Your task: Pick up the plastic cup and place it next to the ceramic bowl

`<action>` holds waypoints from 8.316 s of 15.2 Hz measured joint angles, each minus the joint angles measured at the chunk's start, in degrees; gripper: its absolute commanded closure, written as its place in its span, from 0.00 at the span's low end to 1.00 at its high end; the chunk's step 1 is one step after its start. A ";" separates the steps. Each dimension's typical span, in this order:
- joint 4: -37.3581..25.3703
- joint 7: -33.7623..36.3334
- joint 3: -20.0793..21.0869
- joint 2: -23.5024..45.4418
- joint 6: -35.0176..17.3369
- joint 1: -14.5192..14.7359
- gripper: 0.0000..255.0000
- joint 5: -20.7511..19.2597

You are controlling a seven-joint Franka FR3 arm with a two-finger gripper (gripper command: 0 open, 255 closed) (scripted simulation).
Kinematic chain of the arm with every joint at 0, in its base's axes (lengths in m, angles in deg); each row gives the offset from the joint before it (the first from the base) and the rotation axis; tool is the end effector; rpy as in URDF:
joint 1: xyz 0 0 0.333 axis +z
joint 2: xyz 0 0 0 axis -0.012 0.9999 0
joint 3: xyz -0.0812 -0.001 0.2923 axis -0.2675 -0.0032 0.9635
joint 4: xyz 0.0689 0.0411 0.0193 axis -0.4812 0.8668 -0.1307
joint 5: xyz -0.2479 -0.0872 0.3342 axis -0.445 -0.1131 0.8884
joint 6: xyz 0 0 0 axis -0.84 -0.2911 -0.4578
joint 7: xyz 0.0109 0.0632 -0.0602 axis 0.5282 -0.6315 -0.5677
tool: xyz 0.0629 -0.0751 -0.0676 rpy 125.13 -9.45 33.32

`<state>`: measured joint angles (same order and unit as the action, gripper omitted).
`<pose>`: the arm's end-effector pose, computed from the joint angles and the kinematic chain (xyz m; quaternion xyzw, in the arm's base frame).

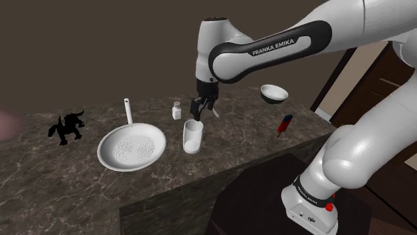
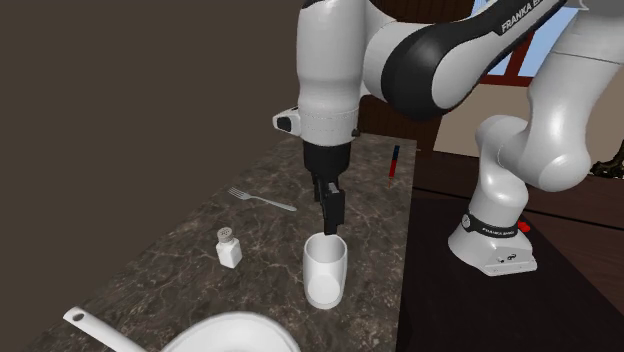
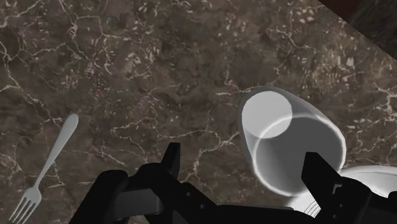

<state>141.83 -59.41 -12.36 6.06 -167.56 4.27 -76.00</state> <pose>0.4844 0.1969 0.3882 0.9941 0.1082 -0.0019 0.0113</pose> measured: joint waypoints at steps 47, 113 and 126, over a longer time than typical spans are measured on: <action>-6.68 0.28 0.72 0.67 6.99 0.53 1.00 -0.19; -24.84 -53.11 -33.19 7.33 17.25 -20.36 1.00 -4.38; -16.19 -53.09 -33.37 8.62 7.35 -20.50 1.00 -4.13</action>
<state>125.65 -112.50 -45.73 14.69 -160.21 -16.23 -80.13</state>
